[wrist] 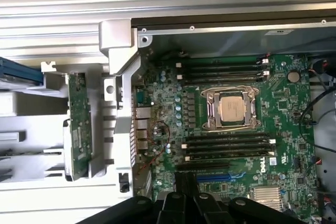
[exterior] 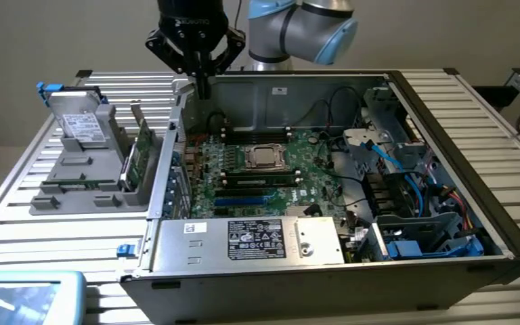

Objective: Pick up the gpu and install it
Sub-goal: 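Reach for the gpu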

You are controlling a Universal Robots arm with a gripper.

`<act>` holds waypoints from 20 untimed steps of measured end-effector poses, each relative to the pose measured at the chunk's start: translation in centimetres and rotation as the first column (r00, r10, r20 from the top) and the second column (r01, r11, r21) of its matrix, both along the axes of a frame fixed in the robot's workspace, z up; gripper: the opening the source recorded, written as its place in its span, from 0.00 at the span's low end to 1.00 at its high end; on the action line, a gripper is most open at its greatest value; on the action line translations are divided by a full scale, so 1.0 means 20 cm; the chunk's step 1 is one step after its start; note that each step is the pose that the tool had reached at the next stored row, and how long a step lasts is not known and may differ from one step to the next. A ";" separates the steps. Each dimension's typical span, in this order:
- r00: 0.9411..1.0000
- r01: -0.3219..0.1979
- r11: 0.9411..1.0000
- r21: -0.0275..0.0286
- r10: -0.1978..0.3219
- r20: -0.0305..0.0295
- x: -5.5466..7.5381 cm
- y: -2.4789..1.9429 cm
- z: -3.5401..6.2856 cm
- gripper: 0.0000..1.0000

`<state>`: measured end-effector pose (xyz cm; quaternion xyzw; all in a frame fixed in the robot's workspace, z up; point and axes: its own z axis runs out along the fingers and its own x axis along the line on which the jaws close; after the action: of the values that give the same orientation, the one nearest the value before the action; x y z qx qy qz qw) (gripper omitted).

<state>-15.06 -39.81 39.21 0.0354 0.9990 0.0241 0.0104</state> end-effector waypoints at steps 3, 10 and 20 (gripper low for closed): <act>1.000 0.000 1.000 0.000 0.000 0.000 -0.07 0.008 -0.002 0.12; 1.000 0.000 1.000 0.000 0.000 0.000 -0.21 0.017 -0.008 0.12; 1.000 0.000 1.000 0.000 0.000 0.000 -0.42 0.032 -0.027 0.12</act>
<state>-23.48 -39.17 38.67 0.0354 0.9990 0.0239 0.0104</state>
